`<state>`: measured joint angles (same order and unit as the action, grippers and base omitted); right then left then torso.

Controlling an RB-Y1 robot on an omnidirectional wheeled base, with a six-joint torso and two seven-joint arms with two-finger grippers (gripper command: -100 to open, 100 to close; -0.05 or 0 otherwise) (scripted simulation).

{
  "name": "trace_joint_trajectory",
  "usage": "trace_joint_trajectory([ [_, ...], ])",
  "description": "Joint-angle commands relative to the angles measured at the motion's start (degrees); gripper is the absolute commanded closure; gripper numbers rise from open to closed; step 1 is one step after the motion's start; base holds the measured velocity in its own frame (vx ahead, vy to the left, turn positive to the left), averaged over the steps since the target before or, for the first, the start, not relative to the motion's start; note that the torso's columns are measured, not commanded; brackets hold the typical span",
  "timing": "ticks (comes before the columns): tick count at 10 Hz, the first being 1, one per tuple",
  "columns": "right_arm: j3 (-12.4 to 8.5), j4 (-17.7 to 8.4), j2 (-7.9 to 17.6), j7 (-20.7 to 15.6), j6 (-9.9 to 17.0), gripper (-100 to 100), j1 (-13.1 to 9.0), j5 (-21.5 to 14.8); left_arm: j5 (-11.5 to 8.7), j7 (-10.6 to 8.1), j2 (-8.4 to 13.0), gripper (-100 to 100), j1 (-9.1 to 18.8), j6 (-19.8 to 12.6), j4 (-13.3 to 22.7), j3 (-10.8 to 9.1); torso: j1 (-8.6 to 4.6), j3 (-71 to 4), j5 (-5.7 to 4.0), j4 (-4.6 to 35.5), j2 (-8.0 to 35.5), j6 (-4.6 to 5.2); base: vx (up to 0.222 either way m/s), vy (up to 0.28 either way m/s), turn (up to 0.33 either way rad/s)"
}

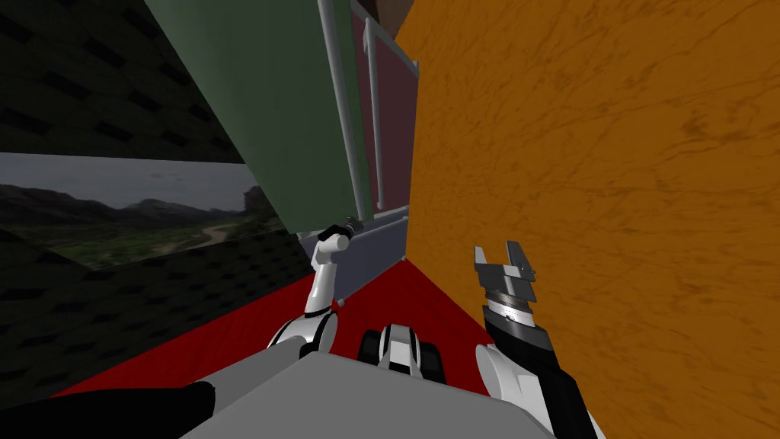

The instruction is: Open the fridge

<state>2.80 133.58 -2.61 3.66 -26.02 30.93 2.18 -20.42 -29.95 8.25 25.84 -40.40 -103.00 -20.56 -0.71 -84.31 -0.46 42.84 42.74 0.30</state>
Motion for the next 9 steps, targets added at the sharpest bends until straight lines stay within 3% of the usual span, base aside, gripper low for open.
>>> trace_joint_trajectory([
  [1, 0.01, 0.00, -0.01, 0.00, 0.00, 0, 0.02, 0.00, -1.17, 0.37, -0.18, 100, -0.37, -0.57, -0.46, 1.21, 0.01, -0.14, 0.05, -0.10, -0.29, -0.25, -0.083, 0.074, -0.046],
  [4, -0.01, 0.00, 0.01, 0.00, 0.00, 0, 0.00, 0.00, -4.11, 1.32, -0.53, 100, -0.68, -1.13, -2.20, 4.23, 0.57, 0.11, 0.32, -0.21, 0.13, -0.11, -0.199, 0.214, -0.141],
  [9, 0.00, 0.00, 0.00, 0.00, 0.00, 0, 0.00, 0.00, -9.01, 2.89, -1.12, 100, -1.20, -2.06, -5.10, 9.25, 0.17, 0.18, 0.14, 0.08, 0.24, -0.27, -0.218, 0.201, -0.128],
])
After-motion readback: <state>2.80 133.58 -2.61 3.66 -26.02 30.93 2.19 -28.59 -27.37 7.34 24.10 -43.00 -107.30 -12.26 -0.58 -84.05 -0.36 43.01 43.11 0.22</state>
